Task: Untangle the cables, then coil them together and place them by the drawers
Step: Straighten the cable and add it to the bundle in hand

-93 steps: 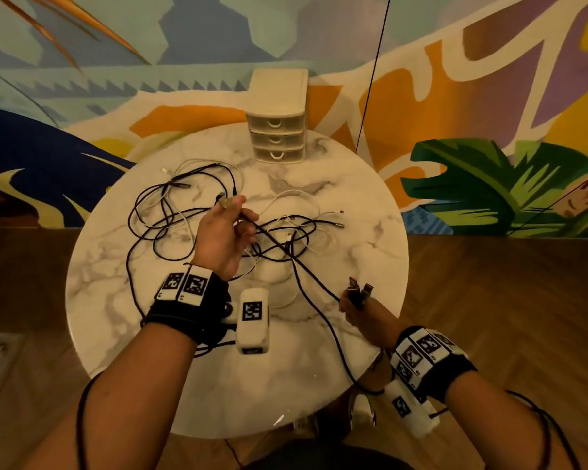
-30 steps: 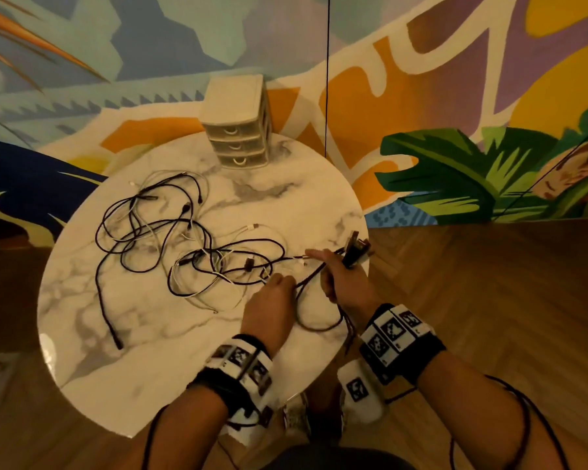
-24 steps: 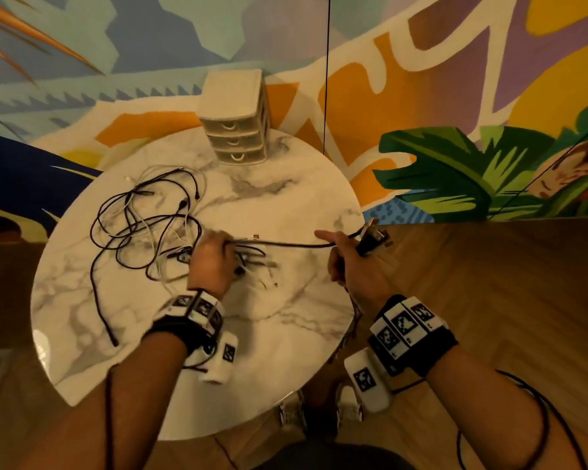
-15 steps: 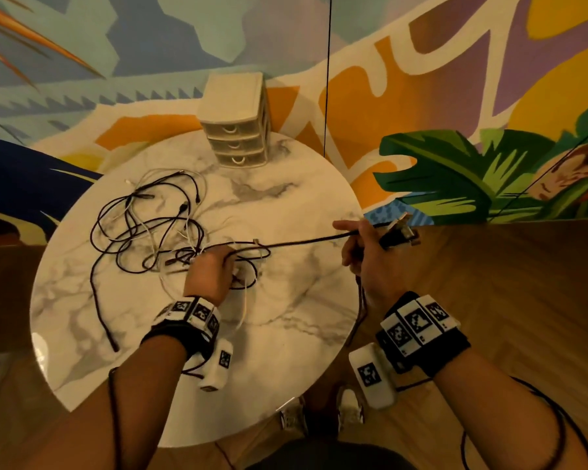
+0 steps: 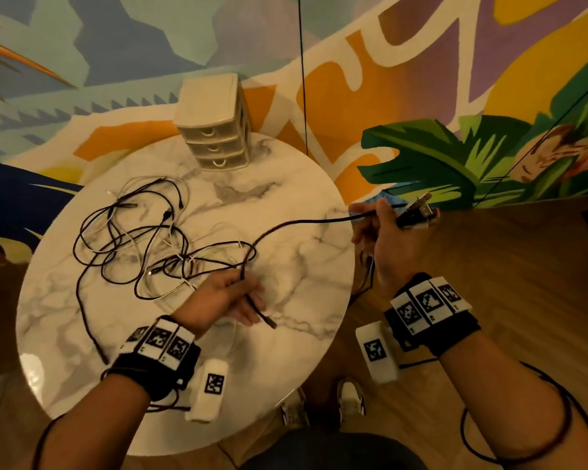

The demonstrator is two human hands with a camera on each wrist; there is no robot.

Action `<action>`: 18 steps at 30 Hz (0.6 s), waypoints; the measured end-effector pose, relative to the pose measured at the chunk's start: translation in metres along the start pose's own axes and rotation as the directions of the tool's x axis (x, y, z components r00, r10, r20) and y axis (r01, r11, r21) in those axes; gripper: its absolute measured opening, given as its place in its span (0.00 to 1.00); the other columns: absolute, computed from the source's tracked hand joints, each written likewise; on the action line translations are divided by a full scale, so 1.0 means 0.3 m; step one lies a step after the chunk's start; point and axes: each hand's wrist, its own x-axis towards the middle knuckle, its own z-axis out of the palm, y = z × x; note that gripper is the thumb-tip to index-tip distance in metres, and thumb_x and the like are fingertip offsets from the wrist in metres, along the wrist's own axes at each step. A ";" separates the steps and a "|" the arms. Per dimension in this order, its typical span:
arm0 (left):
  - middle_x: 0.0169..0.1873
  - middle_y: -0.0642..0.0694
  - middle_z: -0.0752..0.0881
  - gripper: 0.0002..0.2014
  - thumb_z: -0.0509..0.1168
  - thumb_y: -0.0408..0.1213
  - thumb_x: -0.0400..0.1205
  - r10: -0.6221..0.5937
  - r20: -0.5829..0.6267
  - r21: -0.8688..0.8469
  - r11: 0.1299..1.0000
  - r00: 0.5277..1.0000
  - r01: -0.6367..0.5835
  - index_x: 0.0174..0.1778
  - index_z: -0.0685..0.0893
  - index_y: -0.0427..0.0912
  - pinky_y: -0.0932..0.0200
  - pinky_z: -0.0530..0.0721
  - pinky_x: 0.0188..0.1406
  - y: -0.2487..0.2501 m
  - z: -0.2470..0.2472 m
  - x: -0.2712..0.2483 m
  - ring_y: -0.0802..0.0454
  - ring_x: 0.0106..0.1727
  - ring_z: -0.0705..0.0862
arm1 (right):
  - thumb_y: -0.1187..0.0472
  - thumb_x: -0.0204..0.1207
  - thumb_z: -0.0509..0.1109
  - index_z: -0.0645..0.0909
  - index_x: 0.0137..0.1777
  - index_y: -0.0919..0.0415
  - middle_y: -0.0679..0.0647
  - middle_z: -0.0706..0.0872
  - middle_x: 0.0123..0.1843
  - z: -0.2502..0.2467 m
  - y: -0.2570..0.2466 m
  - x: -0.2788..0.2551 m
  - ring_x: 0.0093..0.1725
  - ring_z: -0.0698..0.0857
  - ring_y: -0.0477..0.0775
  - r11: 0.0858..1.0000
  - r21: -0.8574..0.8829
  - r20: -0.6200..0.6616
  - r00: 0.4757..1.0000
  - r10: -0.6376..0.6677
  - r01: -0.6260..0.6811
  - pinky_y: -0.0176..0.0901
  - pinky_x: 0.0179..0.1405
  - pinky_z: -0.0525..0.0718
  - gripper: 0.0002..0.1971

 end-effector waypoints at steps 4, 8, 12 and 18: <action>0.53 0.40 0.86 0.13 0.63 0.43 0.83 -0.233 0.369 0.550 0.835 0.900 -0.010 0.58 0.83 0.39 0.55 0.86 0.42 -0.164 0.201 -0.001 0.48 0.40 0.88 | 0.52 0.88 0.49 0.86 0.46 0.61 0.55 0.80 0.23 -0.094 -0.042 -0.015 0.16 0.72 0.41 0.999 -0.040 -0.001 1.000 -0.010 0.010 0.27 0.18 0.65 0.25; 0.65 0.50 0.76 0.21 0.65 0.47 0.81 0.067 0.279 0.668 0.703 0.958 -0.244 0.70 0.73 0.50 0.60 0.80 0.49 -0.106 0.370 0.042 0.51 0.43 0.84 | 0.54 0.87 0.51 0.87 0.45 0.63 0.57 0.79 0.23 -0.191 -0.048 -0.070 0.15 0.67 0.42 0.994 -0.102 -0.008 1.000 0.029 -0.030 0.28 0.16 0.63 0.23; 0.61 0.56 0.77 0.26 0.67 0.50 0.79 0.423 0.241 0.429 0.761 0.873 -0.487 0.72 0.69 0.54 0.62 0.82 0.44 0.166 0.561 0.109 0.59 0.48 0.84 | 0.55 0.87 0.53 0.87 0.44 0.60 0.55 0.81 0.22 -0.270 -0.045 -0.102 0.18 0.72 0.45 0.992 -0.108 0.002 0.998 0.066 -0.065 0.29 0.17 0.65 0.21; 0.34 0.48 0.84 0.06 0.61 0.35 0.84 0.393 0.305 0.421 0.762 0.868 -0.493 0.53 0.82 0.42 0.69 0.76 0.23 0.308 0.748 0.220 0.52 0.30 0.82 | 0.51 0.86 0.53 0.85 0.45 0.62 0.51 0.80 0.21 -0.456 -0.101 -0.094 0.19 0.76 0.45 0.991 -0.133 -0.123 0.992 0.011 -0.028 0.28 0.18 0.69 0.22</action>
